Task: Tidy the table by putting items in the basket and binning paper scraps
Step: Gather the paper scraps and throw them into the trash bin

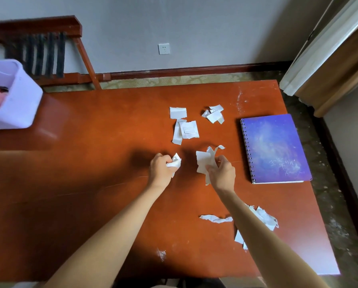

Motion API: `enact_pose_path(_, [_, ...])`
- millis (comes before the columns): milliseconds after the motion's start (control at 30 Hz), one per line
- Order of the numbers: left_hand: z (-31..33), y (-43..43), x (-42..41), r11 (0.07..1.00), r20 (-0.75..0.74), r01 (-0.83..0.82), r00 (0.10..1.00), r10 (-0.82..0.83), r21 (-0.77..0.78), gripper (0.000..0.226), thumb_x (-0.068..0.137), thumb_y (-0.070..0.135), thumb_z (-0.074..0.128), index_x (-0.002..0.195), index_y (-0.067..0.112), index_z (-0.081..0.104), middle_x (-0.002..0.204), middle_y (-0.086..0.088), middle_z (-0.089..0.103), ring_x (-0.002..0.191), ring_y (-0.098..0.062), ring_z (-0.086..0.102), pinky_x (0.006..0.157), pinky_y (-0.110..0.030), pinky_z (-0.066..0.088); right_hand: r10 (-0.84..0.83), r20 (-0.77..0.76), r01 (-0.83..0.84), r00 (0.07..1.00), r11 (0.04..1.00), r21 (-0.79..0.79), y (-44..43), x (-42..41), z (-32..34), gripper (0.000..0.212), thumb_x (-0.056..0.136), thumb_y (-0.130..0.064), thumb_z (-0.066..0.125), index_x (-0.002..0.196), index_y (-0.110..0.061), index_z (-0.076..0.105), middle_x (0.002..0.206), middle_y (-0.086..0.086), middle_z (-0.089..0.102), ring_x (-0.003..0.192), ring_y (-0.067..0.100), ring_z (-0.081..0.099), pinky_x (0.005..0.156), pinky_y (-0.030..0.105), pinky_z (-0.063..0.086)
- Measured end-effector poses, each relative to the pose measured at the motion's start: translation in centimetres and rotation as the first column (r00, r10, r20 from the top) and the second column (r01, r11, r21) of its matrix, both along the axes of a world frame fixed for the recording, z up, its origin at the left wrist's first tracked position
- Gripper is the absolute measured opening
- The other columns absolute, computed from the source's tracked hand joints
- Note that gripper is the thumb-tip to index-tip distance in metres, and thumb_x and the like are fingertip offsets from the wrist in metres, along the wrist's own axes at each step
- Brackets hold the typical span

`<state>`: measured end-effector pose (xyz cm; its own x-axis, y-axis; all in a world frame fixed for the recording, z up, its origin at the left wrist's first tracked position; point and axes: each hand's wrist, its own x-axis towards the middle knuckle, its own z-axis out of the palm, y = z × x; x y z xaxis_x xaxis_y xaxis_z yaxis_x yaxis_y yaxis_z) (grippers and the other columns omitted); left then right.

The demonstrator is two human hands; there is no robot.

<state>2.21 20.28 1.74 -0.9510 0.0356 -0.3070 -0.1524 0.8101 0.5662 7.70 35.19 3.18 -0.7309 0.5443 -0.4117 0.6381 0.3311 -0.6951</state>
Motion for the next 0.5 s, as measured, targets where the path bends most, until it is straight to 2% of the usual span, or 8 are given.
enact_pose_path(100, [1.0,-2.9,0.5,0.984,-0.018,-0.16,0.987,0.162,0.083,0.033,0.078,0.007,0.064,0.053,0.008,0.043,0.063,-0.012,0.051,0.064,-0.028,0.043,0.055,-0.03,0.022,0.045,-0.043,-0.046,0.998,0.999,-0.018,-2.1,-0.8,0.7,0.019,0.089,-0.007,0.054,0.104,0.003,0.058,0.103,0.017,0.068,0.08,0.026,0.063,0.066,0.027,0.05])
enact_pose_path(167, [2.1,-5.5,0.5,0.951,-0.004,-0.261,0.964,0.266,0.165,0.027,0.076,0.007,0.065,0.057,0.008,0.046,0.058,-0.008,0.05,0.062,-0.026,0.044,0.051,-0.029,0.029,0.083,-0.067,-0.086,0.994,0.995,-0.04,-4.6,-1.5,1.3,0.022,0.09,-0.01,0.055,0.109,0.003,0.057,0.105,0.016,0.067,0.091,0.032,0.067,0.072,0.032,0.054])
enact_pose_path(200, [2.5,-6.5,0.5,0.933,0.002,-0.301,0.952,0.307,0.196,0.02,0.074,0.007,0.066,0.062,0.006,0.051,0.06,-0.01,0.053,0.062,-0.025,0.045,0.05,-0.028,0.03,0.099,-0.078,-0.103,0.992,0.993,-0.049,-5.7,-1.6,1.7,0.021,0.09,-0.009,0.055,0.107,0.003,0.057,0.1,0.016,0.066,0.091,0.033,0.067,0.073,0.035,0.056])
enact_pose_path(300, [4.0,-11.6,0.1,0.901,-0.037,-0.36,0.925,0.379,0.244,0.011,0.073,0.01,0.066,0.072,0.002,0.059,0.07,-0.018,0.06,0.062,-0.025,0.046,0.051,-0.025,0.033,0.189,-0.115,-0.194,0.975,0.98,-0.04,-11.0,-2.8,2.8,0.009,0.087,-0.007,0.053,0.092,0.0,0.055,0.079,0.009,0.06,0.073,0.031,0.063,0.058,0.034,0.052])
enact_pose_path(400, [5.6,-16.5,-0.9,0.869,-0.063,-0.396,0.9,0.432,0.297,0.008,0.078,0.007,0.065,0.075,0.002,0.059,0.068,-0.007,0.055,0.055,-0.016,0.044,0.04,-0.009,0.03,0.268,-0.141,-0.272,0.953,0.962,-0.015,-16.4,-3.7,3.4,0.003,0.086,-0.006,0.052,0.086,-0.005,0.05,0.072,0.006,0.056,0.063,0.025,0.053,0.046,0.022,0.035])
enact_pose_path(500, [6.5,-23.5,-2.1,0.83,-0.064,-0.404,0.885,0.461,0.384,0.018,0.079,0.003,0.062,0.066,0.009,0.05,0.06,0.0,0.049,0.056,-0.015,0.043,0.04,-0.01,0.03,0.289,-0.168,-0.293,0.942,0.956,0.003,-23.7,-5.0,4.3,0.009,0.083,-0.003,0.052,0.08,-0.008,0.046,0.059,-0.001,0.049,0.058,0.025,0.046,0.045,0.024,0.031])
